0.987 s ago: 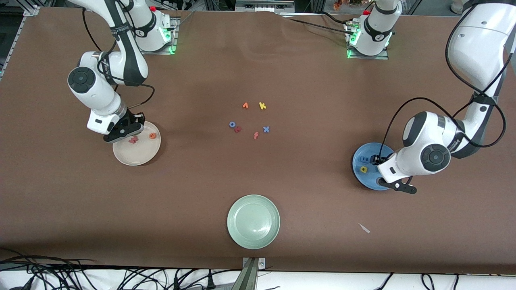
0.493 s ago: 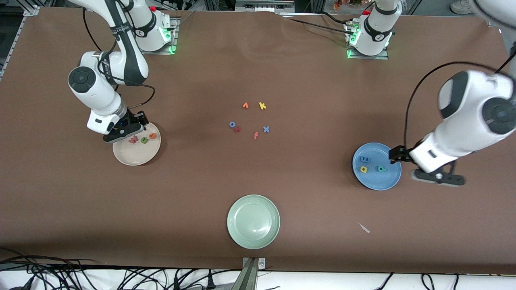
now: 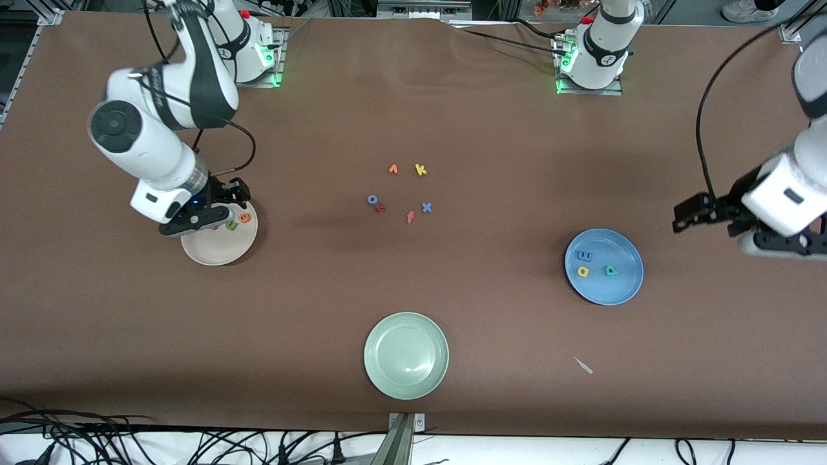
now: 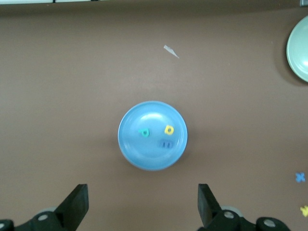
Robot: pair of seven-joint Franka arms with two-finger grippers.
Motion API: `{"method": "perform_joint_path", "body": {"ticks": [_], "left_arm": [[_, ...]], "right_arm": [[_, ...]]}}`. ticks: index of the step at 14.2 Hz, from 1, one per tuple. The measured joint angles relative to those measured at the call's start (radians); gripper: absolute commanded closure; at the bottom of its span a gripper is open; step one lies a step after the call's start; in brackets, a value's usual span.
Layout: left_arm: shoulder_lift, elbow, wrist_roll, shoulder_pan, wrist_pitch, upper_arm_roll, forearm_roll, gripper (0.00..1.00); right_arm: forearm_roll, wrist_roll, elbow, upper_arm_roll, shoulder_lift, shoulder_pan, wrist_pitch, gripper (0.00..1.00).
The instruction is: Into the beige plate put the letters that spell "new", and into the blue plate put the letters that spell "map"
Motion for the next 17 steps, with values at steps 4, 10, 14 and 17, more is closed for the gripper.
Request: {"method": "perform_joint_path", "body": {"ticks": [4, 10, 14, 17], "left_arm": [[-0.122, -0.130, -0.001, -0.132, 0.007, 0.170, -0.104, 0.00], [-0.234, -0.299, 0.008, -0.155, 0.084, 0.192, -0.083, 0.00], [-0.253, -0.320, 0.008, -0.166, 0.057, 0.201, -0.083, 0.00], [-0.253, -0.315, 0.008, -0.169, 0.057, 0.202, -0.080, 0.00]], "right_arm": [[-0.001, 0.024, 0.165, -0.001, -0.005, 0.011, -0.158, 0.10], [-0.030, 0.066, 0.257, 0.105, -0.016, -0.075, -0.238, 0.01], [-0.103, 0.098, 0.271, 0.494, -0.079, -0.429, -0.263, 0.01], [-0.104, 0.098, 0.272, 0.637, -0.145, -0.591, -0.324, 0.01]]}}
